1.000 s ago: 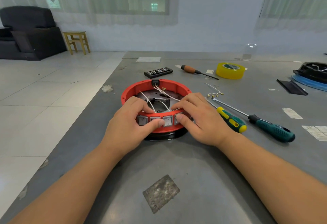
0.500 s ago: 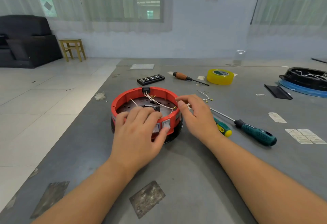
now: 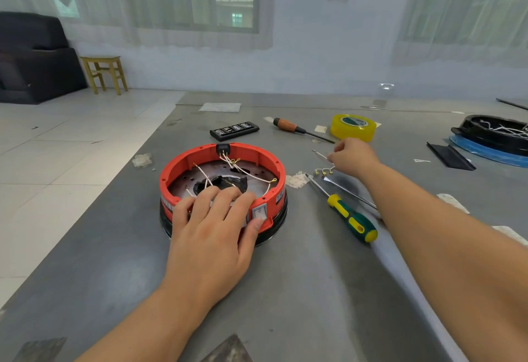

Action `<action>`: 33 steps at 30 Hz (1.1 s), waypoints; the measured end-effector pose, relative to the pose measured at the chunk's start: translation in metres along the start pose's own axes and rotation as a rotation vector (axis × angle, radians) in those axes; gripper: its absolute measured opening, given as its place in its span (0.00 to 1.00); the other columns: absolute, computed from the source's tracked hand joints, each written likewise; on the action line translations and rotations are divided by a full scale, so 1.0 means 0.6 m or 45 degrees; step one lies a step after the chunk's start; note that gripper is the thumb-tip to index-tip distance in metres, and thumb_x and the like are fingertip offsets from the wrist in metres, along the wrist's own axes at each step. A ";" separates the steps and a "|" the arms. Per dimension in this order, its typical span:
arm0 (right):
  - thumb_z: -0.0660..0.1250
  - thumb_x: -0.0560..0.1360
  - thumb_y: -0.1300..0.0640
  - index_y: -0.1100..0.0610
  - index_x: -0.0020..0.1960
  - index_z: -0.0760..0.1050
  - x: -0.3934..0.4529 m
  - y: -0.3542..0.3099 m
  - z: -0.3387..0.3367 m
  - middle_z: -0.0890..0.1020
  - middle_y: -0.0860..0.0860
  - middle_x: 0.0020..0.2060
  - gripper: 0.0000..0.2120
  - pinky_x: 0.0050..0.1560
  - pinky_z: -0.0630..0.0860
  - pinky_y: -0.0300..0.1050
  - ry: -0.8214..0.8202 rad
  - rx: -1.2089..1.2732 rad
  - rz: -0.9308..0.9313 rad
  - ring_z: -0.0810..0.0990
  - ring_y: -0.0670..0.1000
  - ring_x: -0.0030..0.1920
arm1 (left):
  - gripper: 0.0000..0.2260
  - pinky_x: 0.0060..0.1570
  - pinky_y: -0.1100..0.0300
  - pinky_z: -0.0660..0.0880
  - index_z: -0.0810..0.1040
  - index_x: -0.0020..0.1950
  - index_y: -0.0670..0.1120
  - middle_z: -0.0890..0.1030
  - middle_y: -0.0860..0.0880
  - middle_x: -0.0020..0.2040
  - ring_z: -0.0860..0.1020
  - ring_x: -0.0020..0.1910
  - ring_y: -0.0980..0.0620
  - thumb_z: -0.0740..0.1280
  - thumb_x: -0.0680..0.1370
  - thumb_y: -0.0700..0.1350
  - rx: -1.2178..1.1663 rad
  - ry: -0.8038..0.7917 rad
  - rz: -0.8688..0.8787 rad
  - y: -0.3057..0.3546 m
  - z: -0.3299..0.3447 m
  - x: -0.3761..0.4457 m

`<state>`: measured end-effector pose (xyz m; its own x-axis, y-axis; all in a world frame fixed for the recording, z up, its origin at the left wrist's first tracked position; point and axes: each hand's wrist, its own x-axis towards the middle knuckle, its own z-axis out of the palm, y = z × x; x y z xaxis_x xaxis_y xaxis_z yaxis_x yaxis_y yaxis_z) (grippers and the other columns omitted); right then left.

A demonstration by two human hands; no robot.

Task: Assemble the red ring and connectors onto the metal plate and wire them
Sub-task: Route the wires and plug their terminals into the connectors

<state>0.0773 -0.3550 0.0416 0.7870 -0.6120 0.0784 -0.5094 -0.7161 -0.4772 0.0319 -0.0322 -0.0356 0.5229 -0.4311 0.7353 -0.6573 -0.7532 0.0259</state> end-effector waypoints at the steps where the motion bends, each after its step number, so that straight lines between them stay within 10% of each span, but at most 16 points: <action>1: 0.69 0.80 0.52 0.61 0.63 0.78 0.010 0.000 0.002 0.82 0.59 0.60 0.16 0.56 0.75 0.50 -0.059 -0.064 0.028 0.79 0.60 0.60 | 0.17 0.63 0.46 0.65 0.80 0.66 0.52 0.81 0.53 0.63 0.77 0.64 0.44 0.61 0.83 0.57 0.003 0.006 0.003 0.000 0.000 -0.001; 12: 0.73 0.77 0.44 0.60 0.45 0.75 0.045 -0.005 0.034 0.79 0.58 0.48 0.18 0.45 0.74 0.46 -0.271 -0.225 0.205 0.78 0.57 0.47 | 0.17 0.63 0.46 0.65 0.80 0.66 0.52 0.81 0.53 0.62 0.77 0.63 0.44 0.61 0.82 0.56 0.000 -0.001 0.002 0.001 -0.004 0.000; 19: 0.76 0.75 0.57 0.58 0.49 0.78 0.030 0.004 0.015 0.82 0.58 0.44 0.08 0.41 0.74 0.46 -0.113 0.564 0.183 0.77 0.53 0.43 | 0.17 0.62 0.46 0.66 0.81 0.66 0.52 0.81 0.53 0.61 0.78 0.63 0.44 0.61 0.82 0.57 -0.027 -0.030 -0.026 0.001 -0.010 0.002; 33: 0.79 0.72 0.61 0.55 0.45 0.82 -0.263 -0.113 0.016 0.86 0.50 0.37 0.06 0.35 0.75 0.33 -0.379 1.217 -0.503 0.81 0.44 0.35 | 0.16 0.70 0.61 0.58 0.76 0.68 0.56 0.78 0.63 0.60 0.69 0.70 0.60 0.59 0.83 0.56 -0.720 0.070 -0.298 -0.016 -0.070 0.002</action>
<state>-0.0092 -0.2069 0.0531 0.9550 -0.1960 0.2226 0.1816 -0.2071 -0.9613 0.0162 -0.0049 -0.0065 0.6693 -0.2482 0.7003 -0.7223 -0.4382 0.5350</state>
